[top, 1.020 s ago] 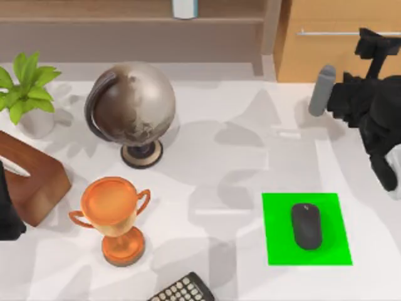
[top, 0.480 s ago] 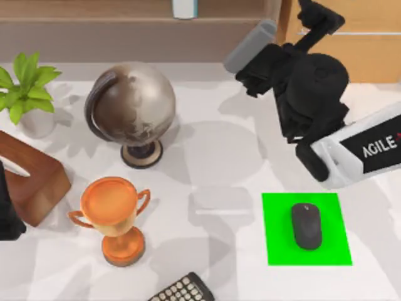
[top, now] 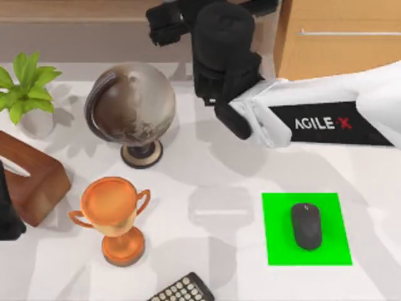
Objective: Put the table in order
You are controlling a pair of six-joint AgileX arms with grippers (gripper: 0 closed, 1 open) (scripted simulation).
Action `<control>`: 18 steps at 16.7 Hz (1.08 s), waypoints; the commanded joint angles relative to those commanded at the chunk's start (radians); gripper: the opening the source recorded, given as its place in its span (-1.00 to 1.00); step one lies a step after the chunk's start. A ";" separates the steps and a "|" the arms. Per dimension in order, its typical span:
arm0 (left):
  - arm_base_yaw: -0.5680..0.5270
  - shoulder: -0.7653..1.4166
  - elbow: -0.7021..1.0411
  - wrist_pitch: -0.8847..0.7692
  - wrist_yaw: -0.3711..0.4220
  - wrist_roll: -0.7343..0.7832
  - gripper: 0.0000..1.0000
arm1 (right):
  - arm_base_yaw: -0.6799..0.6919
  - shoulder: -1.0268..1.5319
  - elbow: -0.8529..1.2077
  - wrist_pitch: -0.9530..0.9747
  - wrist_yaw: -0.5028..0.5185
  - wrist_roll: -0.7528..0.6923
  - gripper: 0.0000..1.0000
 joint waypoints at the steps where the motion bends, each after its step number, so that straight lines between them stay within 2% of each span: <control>1: 0.000 0.000 0.000 0.000 0.000 0.000 1.00 | 0.009 0.023 0.060 -0.049 0.017 0.069 1.00; 4: 0.000 0.000 0.000 0.000 0.000 0.000 1.00 | 0.027 0.094 0.218 -0.182 0.061 0.239 1.00; 7: 0.000 0.000 0.000 0.000 0.000 0.000 1.00 | 0.029 0.140 0.318 -0.275 0.083 0.350 1.00; 14: 0.000 0.000 0.000 0.000 0.000 0.000 1.00 | 0.024 0.146 0.342 -0.298 0.084 0.374 1.00; 18: 0.000 0.000 0.000 0.000 0.000 0.000 1.00 | 0.008 0.194 0.426 -0.333 0.069 0.374 1.00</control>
